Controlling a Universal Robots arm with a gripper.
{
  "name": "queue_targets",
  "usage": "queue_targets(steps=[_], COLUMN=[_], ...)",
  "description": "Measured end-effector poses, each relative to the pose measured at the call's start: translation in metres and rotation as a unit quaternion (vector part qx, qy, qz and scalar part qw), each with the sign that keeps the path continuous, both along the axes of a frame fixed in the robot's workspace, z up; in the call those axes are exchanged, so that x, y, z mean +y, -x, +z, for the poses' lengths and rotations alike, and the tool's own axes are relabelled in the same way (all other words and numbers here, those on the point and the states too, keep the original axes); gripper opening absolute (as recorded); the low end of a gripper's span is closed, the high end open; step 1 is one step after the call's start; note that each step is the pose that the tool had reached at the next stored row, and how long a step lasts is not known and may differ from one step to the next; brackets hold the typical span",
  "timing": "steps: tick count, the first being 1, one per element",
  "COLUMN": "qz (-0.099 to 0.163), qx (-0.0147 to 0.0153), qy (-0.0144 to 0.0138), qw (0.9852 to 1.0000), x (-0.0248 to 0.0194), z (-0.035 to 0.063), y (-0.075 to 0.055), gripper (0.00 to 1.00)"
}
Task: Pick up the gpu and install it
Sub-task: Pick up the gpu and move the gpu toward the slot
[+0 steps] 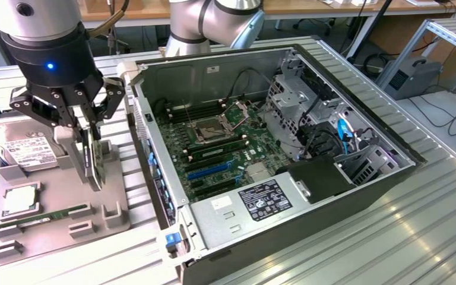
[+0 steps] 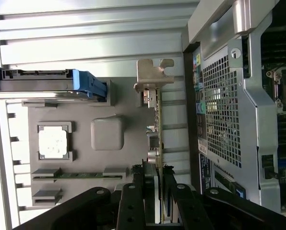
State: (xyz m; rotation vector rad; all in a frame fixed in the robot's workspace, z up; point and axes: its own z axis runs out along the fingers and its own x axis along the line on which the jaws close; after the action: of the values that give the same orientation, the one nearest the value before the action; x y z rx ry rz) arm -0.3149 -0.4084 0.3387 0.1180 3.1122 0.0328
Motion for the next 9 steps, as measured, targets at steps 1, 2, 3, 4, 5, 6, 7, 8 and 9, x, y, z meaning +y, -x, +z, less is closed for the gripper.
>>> queue_targets(steps=[1, 2, 3, 4, 5, 6, 7, 8, 9], qz=[0.000, 0.000, 0.000, 0.000, 0.000, 0.000, 0.000, 0.000, 0.000], qx=[0.0000, 0.0000, 0.0000, 0.0000, 0.0000, 0.0000, 0.0000, 0.0000, 0.0000], qy=[0.0000, 0.0000, 0.0000, -0.0001, 0.0000, 0.0000, 0.0000, 0.0000, 0.0000], qw=[1.0000, 1.0000, 1.0000, 1.0000, 1.0000, 1.0000, 1.0000, 1.0000, 1.0000], x=[0.0000, 0.0000, 0.0000, 0.0000, 0.0000, 0.0000, 0.0000, 0.0000, 0.0000], z=[0.0004, 0.0008, 0.0012, 0.0021, 0.0025, 0.0029, 0.0034, 0.0038, 0.0043], y=[0.0000, 0.0000, 0.0000, 0.0000, 0.0000, 0.0000, 0.0000, 0.0000, 0.0000], gripper=[0.27, 0.27, 0.27, 0.27, 0.27, 0.27, 0.27, 0.27, 0.27])
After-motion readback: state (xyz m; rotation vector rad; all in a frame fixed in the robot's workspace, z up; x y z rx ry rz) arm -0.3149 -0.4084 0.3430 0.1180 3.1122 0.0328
